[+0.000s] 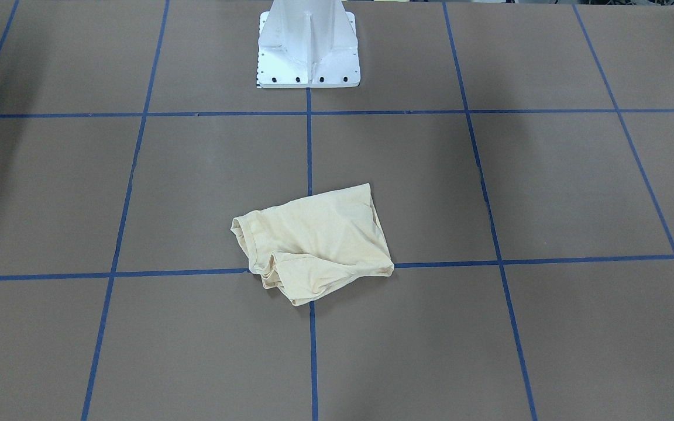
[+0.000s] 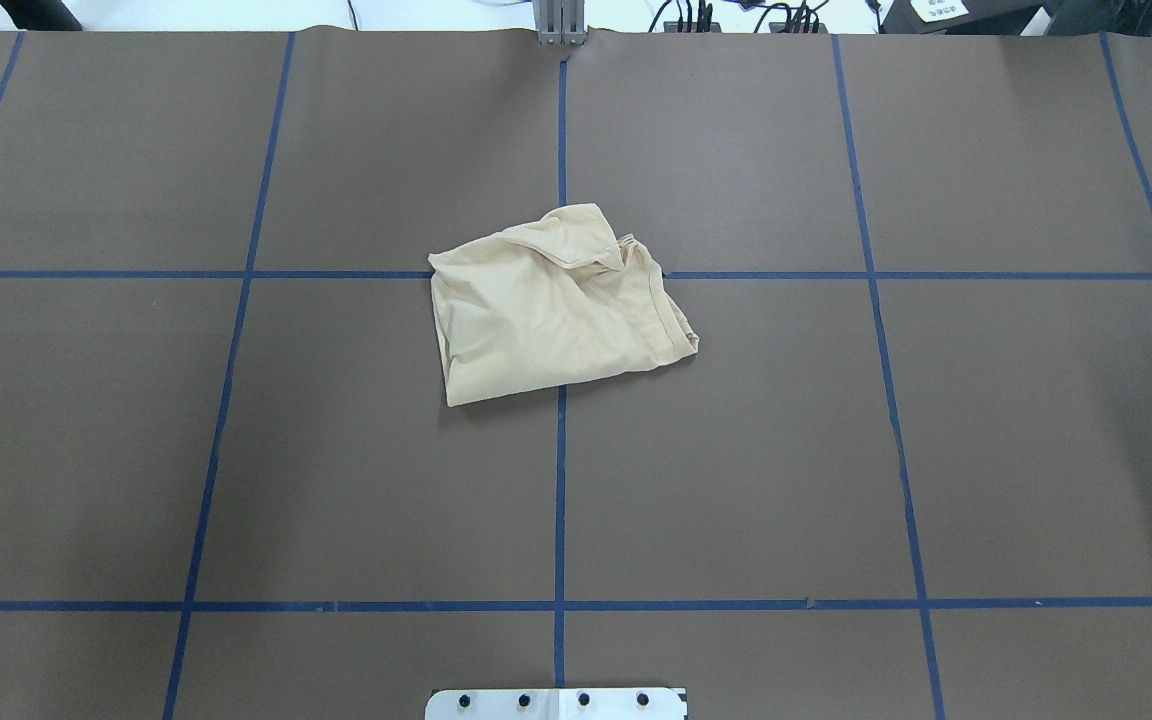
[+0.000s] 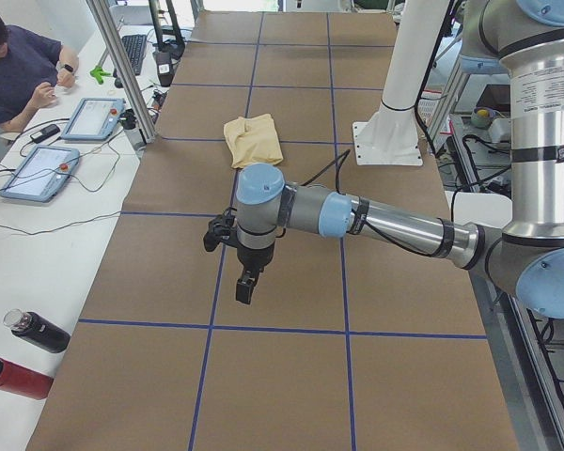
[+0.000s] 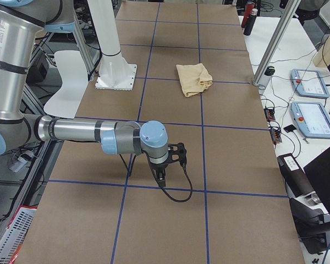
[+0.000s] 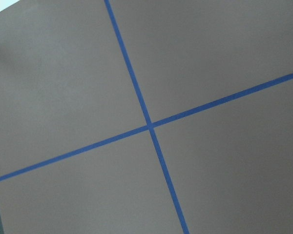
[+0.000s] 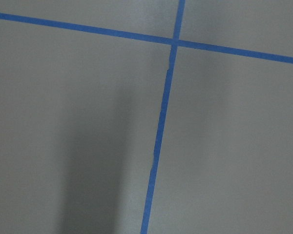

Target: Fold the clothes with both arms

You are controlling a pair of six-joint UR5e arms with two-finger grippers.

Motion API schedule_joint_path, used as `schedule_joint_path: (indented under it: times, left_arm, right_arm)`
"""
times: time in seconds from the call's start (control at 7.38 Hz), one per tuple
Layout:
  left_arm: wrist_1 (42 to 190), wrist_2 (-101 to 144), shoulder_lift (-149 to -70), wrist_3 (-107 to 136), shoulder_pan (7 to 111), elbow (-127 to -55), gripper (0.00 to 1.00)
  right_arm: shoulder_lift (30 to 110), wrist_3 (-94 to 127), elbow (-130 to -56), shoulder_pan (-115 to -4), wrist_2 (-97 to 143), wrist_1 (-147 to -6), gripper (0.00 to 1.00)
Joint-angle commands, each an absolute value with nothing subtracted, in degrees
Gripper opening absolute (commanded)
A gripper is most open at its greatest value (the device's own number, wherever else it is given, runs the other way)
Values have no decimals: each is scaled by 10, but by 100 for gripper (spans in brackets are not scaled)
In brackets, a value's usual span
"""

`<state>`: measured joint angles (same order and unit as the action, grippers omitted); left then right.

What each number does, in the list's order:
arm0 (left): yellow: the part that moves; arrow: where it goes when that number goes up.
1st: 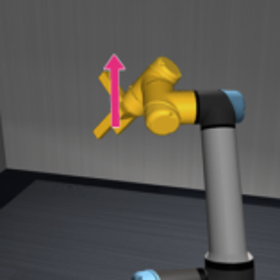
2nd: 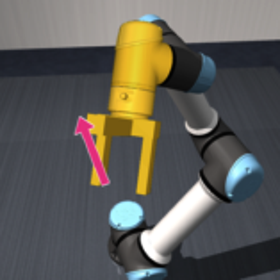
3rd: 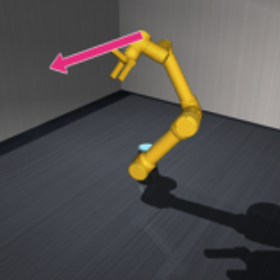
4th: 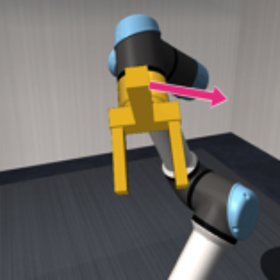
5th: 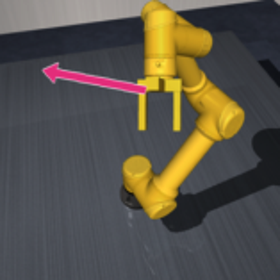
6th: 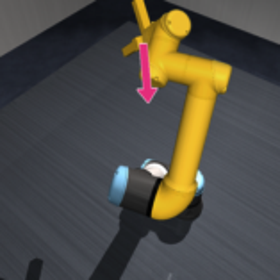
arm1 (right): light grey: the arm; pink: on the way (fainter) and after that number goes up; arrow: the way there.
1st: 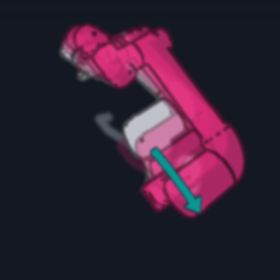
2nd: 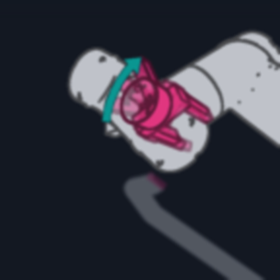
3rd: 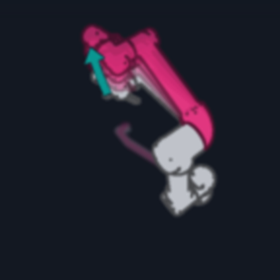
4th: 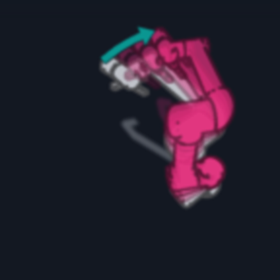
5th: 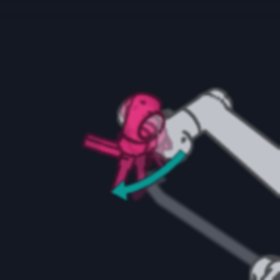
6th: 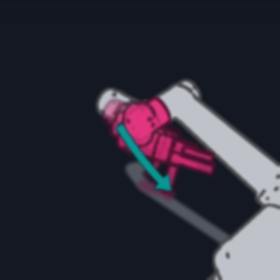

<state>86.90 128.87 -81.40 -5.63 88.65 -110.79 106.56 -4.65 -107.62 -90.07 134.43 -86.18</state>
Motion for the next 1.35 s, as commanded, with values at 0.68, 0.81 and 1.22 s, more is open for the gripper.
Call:
schedule_joint_path:
  times: [0.68,0.81,1.22]
  left_arm:
    - [925,1303,-766,-49,896,-1085,100]
    - [927,1303,-766,-53,896,-1086,100]
    - [906,1307,-754,-56,896,-1082,100]
  right_arm:
    - [1052,-45,-1091,-894,1292,-896,100]
    - [1052,-45,-1091,-894,1295,-896,100]
    - [1053,-46,-1091,-894,1308,-896,100]
